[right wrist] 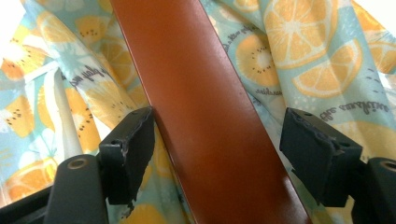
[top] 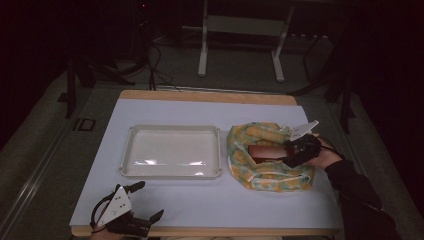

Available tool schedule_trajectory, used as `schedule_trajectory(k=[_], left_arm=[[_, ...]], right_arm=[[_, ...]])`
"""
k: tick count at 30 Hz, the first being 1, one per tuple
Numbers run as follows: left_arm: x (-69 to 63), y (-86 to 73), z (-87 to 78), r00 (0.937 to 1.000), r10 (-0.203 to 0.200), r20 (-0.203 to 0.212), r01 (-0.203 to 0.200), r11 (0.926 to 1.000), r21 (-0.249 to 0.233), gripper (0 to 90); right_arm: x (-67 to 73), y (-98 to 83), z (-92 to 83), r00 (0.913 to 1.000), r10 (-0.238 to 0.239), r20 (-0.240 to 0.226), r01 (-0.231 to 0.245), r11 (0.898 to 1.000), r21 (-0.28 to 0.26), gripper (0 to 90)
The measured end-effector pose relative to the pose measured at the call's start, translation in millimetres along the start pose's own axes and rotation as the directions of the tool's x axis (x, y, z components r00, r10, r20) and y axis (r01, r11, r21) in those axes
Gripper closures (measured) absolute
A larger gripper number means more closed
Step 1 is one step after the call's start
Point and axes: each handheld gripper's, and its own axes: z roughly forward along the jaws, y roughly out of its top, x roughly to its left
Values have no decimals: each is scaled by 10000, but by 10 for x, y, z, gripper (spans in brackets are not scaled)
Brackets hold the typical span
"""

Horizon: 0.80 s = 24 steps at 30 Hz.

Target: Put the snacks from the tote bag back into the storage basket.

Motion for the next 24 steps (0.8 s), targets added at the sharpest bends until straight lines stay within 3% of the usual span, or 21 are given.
schedule_trajectory(k=[5, 10, 18, 24], left_arm=[[-1, -1, 2, 10000, 2, 27, -2, 10000, 7, 0], [-1, -3, 6, 10000, 7, 73, -7, 10000, 50, 0], [2, -5, 3, 10000, -8, 80, 7, 10000, 51, 0], [-2, -6, 7, 9999, 7, 102, -8, 10000, 70, 0]], right_arm=[[-5, 14, 14, 9998, -135, 135, 132, 9997, 213, 242], [4, 34, 74, 9989, -387, 261, 364, 9960, 811, 238], [4, 30, 93, 9977, -675, -37, 676, 9936, 905, 367], [7, 24, 71, 9962, -855, -194, 867, 9933, 760, 416]])
